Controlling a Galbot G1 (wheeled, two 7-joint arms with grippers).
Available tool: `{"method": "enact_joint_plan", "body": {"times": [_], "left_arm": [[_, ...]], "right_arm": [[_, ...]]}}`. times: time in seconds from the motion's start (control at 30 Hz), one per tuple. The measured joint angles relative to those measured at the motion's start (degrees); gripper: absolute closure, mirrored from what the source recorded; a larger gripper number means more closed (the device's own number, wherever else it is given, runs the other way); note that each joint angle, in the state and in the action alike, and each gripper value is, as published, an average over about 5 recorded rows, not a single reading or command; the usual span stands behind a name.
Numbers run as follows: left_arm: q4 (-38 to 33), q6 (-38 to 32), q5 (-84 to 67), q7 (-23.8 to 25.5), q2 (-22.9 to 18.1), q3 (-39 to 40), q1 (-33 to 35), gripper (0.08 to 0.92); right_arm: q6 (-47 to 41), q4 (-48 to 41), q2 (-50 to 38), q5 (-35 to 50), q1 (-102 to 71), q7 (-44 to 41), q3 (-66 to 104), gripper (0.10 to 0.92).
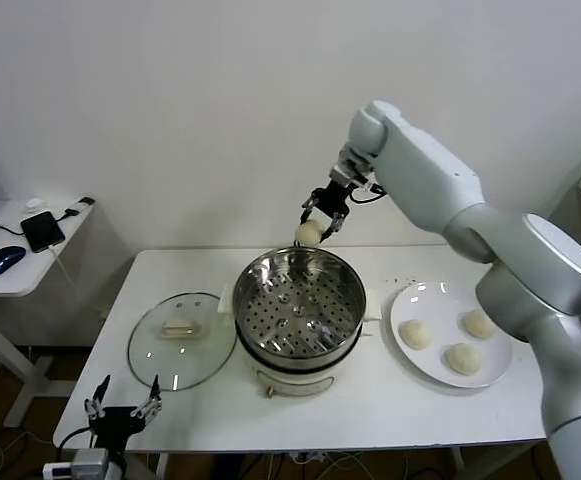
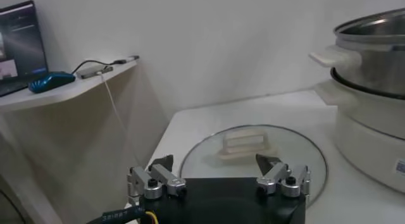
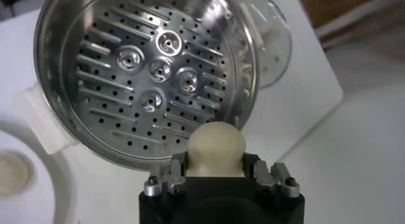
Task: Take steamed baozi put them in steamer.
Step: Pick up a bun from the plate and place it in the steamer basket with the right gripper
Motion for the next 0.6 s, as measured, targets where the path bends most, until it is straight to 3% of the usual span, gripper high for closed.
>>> {"method": "enact_joint_plan", "body": {"times": [0.6], "left_arm": [[0.34,-0.02,0.02,-0.13,-0.36,0.14,-0.12,0.177]], "right_arm": [[4.42,3.6,2.23,-8.39,-4.98,6.49,-3.46,0.448]]}}
